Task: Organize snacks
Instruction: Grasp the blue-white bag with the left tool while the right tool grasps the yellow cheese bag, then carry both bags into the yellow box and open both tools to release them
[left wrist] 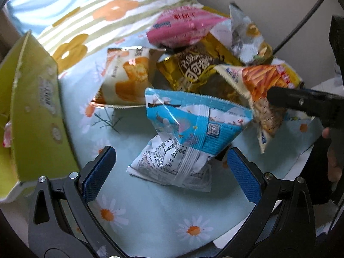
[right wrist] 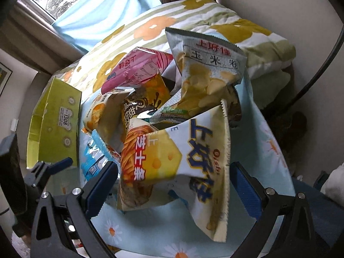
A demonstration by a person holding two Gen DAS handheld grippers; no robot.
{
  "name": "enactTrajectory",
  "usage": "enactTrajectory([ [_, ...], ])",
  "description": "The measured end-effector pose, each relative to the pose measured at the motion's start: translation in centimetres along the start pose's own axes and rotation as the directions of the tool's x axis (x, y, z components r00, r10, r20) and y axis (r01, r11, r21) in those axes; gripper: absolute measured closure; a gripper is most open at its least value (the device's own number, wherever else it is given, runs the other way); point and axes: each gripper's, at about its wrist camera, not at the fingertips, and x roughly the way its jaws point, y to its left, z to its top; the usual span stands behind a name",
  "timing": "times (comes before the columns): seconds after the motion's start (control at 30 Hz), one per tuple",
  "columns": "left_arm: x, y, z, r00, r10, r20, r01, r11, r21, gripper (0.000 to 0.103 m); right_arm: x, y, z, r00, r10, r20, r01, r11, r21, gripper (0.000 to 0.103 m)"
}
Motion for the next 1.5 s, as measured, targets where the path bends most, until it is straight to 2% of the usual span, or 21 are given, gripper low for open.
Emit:
enactTrajectory([
  [0.33, 3.4, 0.5, 0.2, 0.998, -0.033, -0.049, 0.035, 0.999, 0.038, 0.001, 1.9, 0.1, 0.3, 1.0, -0.005, -0.014, 0.006, 0.999, 0.034, 0.0],
  [0.43, 3.8, 0.4, 0.1, 0.997, -0.054, -0.053, 0.056, 0.998, 0.038, 0.013, 1.8, 0.3, 0.5, 1.0, -0.011, 0.003, 0.011, 0.999, 0.03, 0.002],
  [0.47, 3.9, 0.4, 0.1, 0.996, -0.075, -0.057, 0.077, 0.996, 0.037, 0.023, 1.7, 0.5, 0.5, 1.0, -0.012, 0.008, 0.012, 1.0, 0.027, 0.003],
  [0.53, 4.1, 0.4, 0.2, 0.995, -0.086, -0.057, 0.088, 0.995, 0.041, 0.026, 1.7, 0.7, 0.6, 1.0, -0.015, 0.014, 0.015, 1.0, 0.018, 0.013],
  [0.6, 4.0, 0.0, 0.0, 0.995, -0.089, -0.051, 0.092, 0.994, 0.054, 0.031, 1.7, 0.9, 0.5, 1.0, -0.011, 0.013, 0.011, 1.0, 0.014, 0.016],
  [0.77, 3.5, -0.1, -0.1, 0.995, -0.086, -0.04, 0.089, 0.995, 0.054, 0.036, 1.6, 0.9, 0.3, 0.999, -0.025, 0.02, 0.025, 1.0, 0.01, 0.023],
  [1.1, 1.3, -0.2, -0.7, 0.998, -0.067, -0.004, 0.067, 0.997, 0.046, 0.039, 1.0, 0.3, -0.1, 1.0, -0.008, 0.029, 0.007, 1.0, 0.013, 0.025],
  [1.23, 0.8, 0.0, -1.1, 0.998, -0.062, 0.006, 0.062, 0.998, 0.025, 0.039, 0.8, 0.3, -0.5, 1.0, 0.005, 0.026, -0.005, 1.0, 0.006, 0.029],
  [1.5, -1.7, 0.5, -1.8, 0.998, -0.045, 0.052, 0.046, 0.998, -0.033, 0.039, -1.4, 1.3, -1.3, 0.998, 0.032, 0.046, -0.03, 0.999, -0.039, 0.03],
])
